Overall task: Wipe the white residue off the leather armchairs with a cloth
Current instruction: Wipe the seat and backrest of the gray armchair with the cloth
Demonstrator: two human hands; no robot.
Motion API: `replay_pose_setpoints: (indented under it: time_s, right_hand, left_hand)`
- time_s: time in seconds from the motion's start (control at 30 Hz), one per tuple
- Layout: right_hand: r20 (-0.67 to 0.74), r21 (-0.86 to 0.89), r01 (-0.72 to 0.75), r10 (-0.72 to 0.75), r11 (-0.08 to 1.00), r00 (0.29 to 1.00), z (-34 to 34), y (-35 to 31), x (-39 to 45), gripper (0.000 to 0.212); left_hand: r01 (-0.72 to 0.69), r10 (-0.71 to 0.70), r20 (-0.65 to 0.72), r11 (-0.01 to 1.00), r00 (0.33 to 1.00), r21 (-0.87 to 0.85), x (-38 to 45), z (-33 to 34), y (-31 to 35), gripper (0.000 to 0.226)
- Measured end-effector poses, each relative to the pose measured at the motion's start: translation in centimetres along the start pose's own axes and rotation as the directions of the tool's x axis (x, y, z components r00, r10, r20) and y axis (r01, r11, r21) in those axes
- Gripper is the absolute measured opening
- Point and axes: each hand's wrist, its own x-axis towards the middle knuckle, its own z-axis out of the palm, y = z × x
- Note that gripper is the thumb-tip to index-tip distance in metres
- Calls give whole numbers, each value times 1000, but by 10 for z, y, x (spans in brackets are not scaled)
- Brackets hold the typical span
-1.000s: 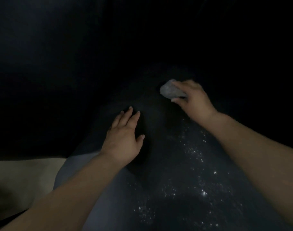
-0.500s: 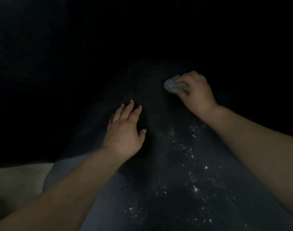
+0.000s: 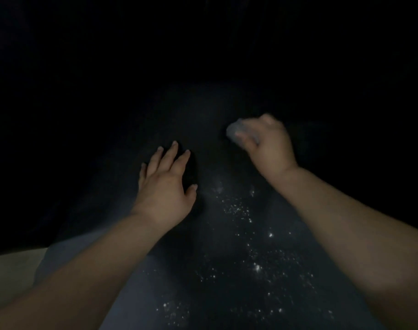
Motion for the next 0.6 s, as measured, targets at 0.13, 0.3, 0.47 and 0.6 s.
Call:
replay_pose_setpoints:
  time_s: [0.13,0.3,0.47,0.6]
  right_hand:
    - [156,112,132,-148,985,976,1,-23,-74,33]
    - [-102,87,10,-2,996,995,-31,24,-25,32]
    - [-89,12,-56,57,998,994,-26,41,-38,36]
    - [93,165,51,-67,985,993,-20,12,-98,38]
  left_hand:
    - [-27,27,13,1000,1000,9,-1,2,2,74]
    - [-62,62,9,998,998,19,1,5,3,73]
    - [-56,57,-6,998,998,28,2,9,7,73]
    - [-57,57,-3,998,998,9,-2,8,11,71]
